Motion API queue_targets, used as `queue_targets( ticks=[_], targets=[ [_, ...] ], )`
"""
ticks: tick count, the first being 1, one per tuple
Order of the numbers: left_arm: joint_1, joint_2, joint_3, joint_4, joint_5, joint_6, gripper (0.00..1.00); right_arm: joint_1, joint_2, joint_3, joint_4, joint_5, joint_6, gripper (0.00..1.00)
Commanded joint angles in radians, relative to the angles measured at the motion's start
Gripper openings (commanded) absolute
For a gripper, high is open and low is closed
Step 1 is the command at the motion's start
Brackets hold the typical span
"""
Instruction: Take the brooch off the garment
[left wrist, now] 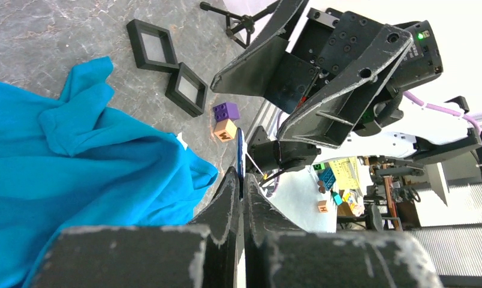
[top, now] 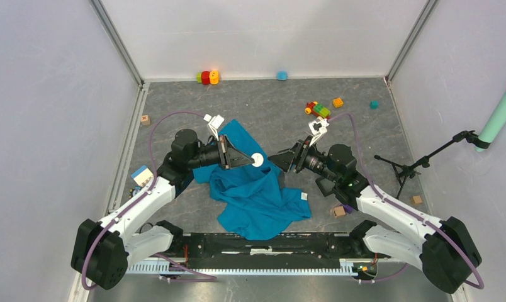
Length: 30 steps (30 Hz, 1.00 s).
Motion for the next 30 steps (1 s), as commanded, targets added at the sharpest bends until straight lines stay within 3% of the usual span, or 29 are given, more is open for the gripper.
queue_targets(
  ticks=[1, 15, 30],
  targets=[
    [-0.002, -0.025, -0.004, 0.093, 0.065, -0.037, 0.02, 0.008, 0.035, 0.021, 0.177, -0.069, 0.101, 0.72],
    [-0.002, -0.015, -0.01, 0.165, 0.097, -0.102, 0.02, 0.062, 0.091, 0.035, 0.243, -0.091, 0.119, 0.62],
    [-0.004, -0.004, -0.015, 0.184, 0.105, -0.122, 0.02, 0.07, 0.062, 0.016, 0.289, -0.035, 0.125, 0.6]
  ],
)
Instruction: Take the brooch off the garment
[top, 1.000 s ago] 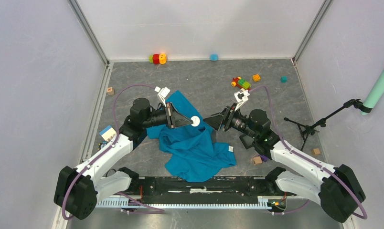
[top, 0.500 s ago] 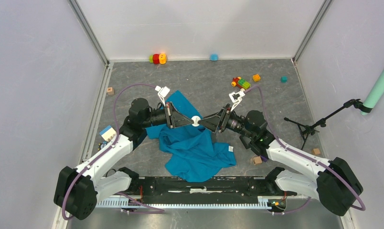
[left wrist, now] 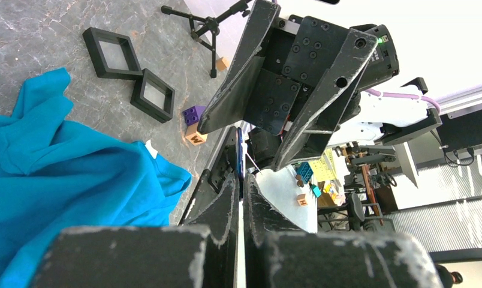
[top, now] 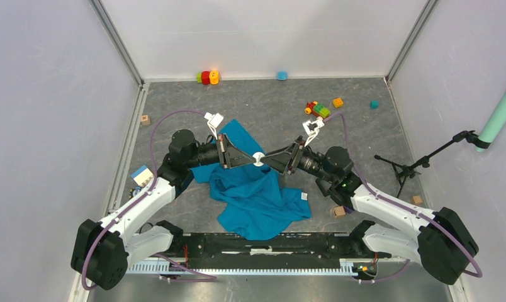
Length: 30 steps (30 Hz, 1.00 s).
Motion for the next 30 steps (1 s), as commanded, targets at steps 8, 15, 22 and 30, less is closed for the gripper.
queue_targets(
  ticks=[8, 15, 22, 30],
  targets=[
    [-0.004, -0.003, -0.004, 0.054, 0.029, -0.037, 0.02, 0.011, 0.031, 0.033, 0.12, -0.016, 0.032, 0.57],
    [-0.007, -0.004, -0.009, 0.056, 0.038, -0.036, 0.02, 0.023, 0.065, 0.044, 0.128, -0.015, 0.035, 0.52],
    [-0.009, -0.013, -0.008, 0.056, 0.04, -0.039, 0.02, 0.025, 0.065, 0.032, 0.121, -0.005, 0.027, 0.45],
    [-0.007, -0.014, -0.003, 0.056, 0.038, -0.045, 0.02, 0.025, 0.036, 0.021, 0.064, 0.023, -0.014, 0.41]
  ],
)
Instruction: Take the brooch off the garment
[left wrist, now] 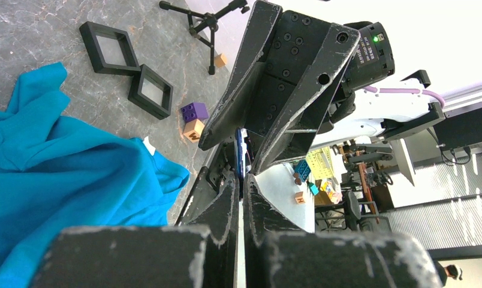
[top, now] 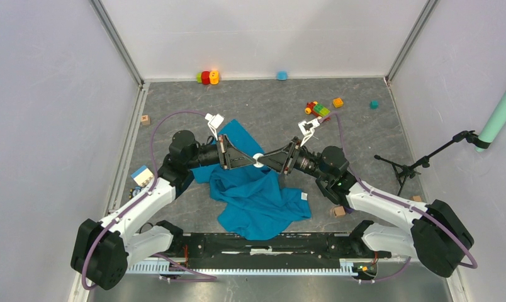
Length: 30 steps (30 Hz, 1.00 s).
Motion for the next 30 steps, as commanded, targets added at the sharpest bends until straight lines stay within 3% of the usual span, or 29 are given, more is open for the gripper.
queue_targets(
  ticks=[1, 9, 30],
  targets=[
    [-0.004, -0.013, 0.007, 0.049, 0.033, -0.034, 0.02, 0.005, -0.031, 0.016, -0.019, 0.027, -0.044, 0.4],
    [-0.004, -0.009, 0.004, 0.084, 0.033, -0.067, 0.02, 0.005, -0.029, 0.016, -0.028, 0.022, -0.065, 0.33],
    [-0.013, -0.002, -0.015, 0.16, 0.024, -0.145, 0.02, 0.04, 0.008, 0.029, -0.053, 0.078, -0.129, 0.25]
  ],
)
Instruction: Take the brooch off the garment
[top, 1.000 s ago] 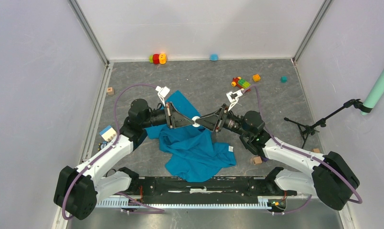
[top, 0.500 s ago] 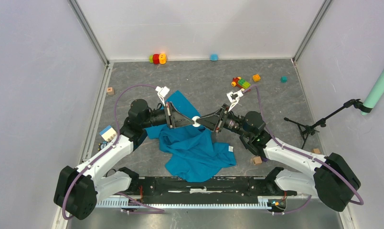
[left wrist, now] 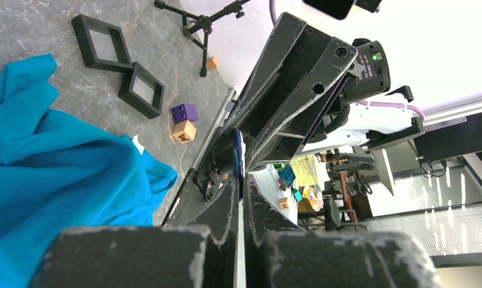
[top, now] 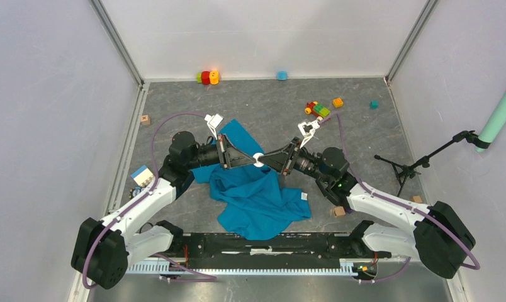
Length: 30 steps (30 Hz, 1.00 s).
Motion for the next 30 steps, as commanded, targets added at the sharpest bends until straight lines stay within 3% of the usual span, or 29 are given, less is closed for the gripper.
queue_targets(
  ticks=[1, 18, 21, 26, 30],
  targets=[
    [-0.015, -0.007, 0.0, 0.111, 0.027, -0.046, 0.02, 0.015, 0.03, 0.029, -0.032, 0.034, -0.038, 0.25],
    [-0.057, 0.035, 0.003, 0.028, -0.04, 0.05, 0.02, 0.025, 0.058, 0.044, -0.001, 0.035, -0.008, 0.26],
    [-0.057, 0.032, 0.011, -0.038, -0.073, 0.093, 0.02, 0.025, 0.051, 0.043, -0.011, 0.032, -0.008, 0.38],
    [-0.058, 0.043, 0.046, -0.322, -0.25, 0.266, 0.02, 0.024, -0.002, 0.034, -0.096, 0.074, -0.056, 0.6],
    [-0.059, 0.075, 0.049, -0.387, -0.312, 0.316, 0.02, 0.022, -0.075, 0.013, -0.217, 0.151, -0.139, 0.71]
  ],
)
